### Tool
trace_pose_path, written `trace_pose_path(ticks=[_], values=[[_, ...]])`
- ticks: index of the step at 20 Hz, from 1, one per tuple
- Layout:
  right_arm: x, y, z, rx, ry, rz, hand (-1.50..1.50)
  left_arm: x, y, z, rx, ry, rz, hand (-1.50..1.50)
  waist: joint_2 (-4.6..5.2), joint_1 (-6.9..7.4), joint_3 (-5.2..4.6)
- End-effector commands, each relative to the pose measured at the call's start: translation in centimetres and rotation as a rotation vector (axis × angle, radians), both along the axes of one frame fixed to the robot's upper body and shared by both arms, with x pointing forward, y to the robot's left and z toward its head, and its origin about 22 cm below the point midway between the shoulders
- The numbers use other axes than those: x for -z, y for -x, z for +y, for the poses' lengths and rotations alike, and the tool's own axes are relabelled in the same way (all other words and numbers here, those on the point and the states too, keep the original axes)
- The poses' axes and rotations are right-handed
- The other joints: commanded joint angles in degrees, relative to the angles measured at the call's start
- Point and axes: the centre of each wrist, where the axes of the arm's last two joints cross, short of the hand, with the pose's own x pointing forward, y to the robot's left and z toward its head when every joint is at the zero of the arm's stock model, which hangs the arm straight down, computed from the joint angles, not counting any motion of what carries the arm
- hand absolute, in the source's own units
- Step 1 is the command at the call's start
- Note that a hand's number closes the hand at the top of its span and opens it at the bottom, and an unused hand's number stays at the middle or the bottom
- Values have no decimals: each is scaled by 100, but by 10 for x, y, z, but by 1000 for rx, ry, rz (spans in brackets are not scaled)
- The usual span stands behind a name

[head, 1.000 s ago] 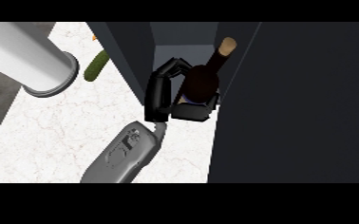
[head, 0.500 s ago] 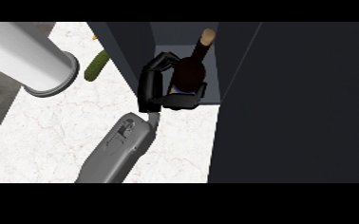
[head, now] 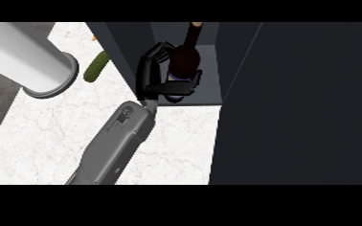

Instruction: Pick up the wine, place it into the cabinet and close the cabinet

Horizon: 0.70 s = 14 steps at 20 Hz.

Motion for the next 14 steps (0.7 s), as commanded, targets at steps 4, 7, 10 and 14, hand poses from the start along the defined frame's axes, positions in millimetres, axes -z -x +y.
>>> trace_pose_path(ticks=[4,7,10,14], values=[[-13,19,1,-59,-28,-31,-150,1,-25,1,-8,15,48,150,12,-35,-2],[-11,29,0,-67,-47,-43,-150,-5,-37,3,-23,-21,72,150,11,-57,0],[1,20,-2,-83,-48,-18,-150,-3,-46,5,-45,-33,65,150,24,-74,2],[-6,26,-4,-94,-38,-16,-150,-8,-55,3,-85,-35,41,150,41,-156,1]])
